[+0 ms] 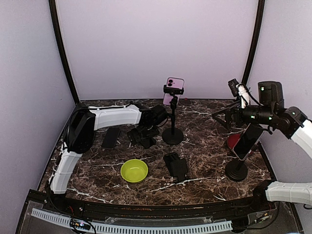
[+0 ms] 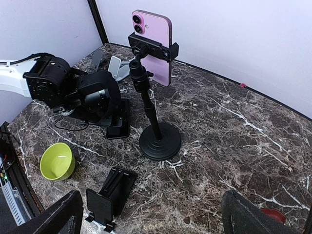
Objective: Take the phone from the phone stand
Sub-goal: Adjust the phone at the center of the board.
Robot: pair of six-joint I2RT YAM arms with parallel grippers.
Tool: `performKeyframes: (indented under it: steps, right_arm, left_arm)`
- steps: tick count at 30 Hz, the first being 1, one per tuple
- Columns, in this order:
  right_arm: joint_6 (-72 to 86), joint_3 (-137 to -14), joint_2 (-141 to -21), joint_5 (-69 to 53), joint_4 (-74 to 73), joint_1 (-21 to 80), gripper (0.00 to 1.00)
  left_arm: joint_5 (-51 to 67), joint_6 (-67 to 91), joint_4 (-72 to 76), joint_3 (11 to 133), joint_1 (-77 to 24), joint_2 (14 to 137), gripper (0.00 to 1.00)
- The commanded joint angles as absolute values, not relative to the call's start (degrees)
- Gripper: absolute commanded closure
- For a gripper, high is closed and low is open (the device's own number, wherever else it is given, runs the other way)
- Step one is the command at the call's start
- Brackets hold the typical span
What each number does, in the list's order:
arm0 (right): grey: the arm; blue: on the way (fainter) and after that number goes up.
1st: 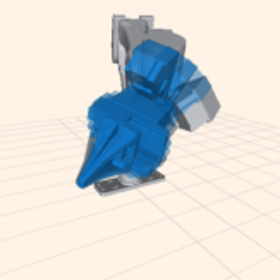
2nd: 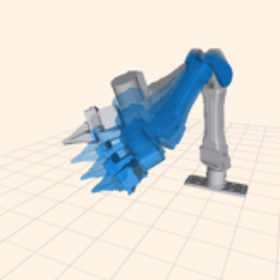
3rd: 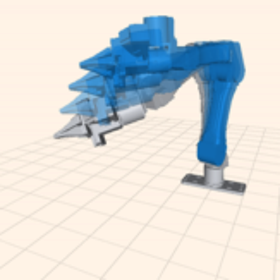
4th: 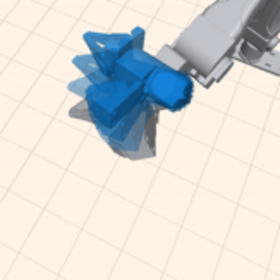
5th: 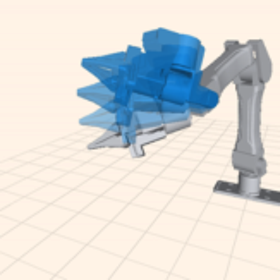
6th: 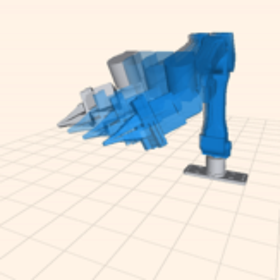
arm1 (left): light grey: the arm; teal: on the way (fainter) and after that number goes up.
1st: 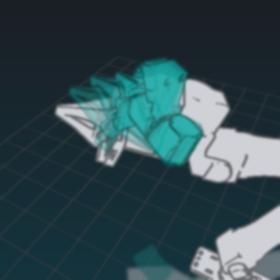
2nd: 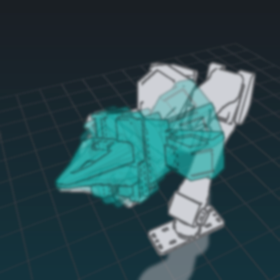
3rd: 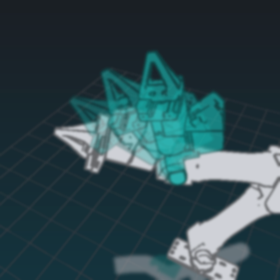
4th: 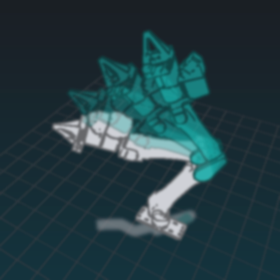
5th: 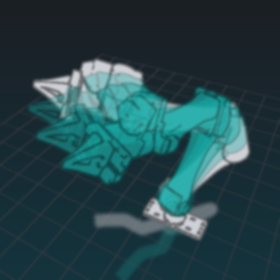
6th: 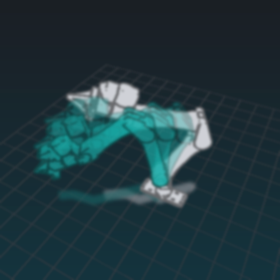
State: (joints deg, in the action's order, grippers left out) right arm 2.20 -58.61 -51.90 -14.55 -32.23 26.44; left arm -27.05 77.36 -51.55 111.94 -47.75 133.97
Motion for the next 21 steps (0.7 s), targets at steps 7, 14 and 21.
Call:
performKeyframes:
  steps: [7,14,21]
  right_arm:
    - [1.79,-57.71,-50.46,-13.81,-31.11,26.10,0.01]
    - [1.75,-57.52,-50.00,-13.26,-31.03,26.10,0.01]
    - [1.76,-57.74,-50.18,-13.64,-30.94,26.10,0.01]
  left_arm:
    - [-27.90,78.03,-55.76,118.27,-47.38,139.86,0.01]
    - [-28.01,77.59,-59.54,121.69,-47.29,142.48,0.07]
    - [-26.72,67.82,-58.56,120.18,-47.00,140.65,0.19]
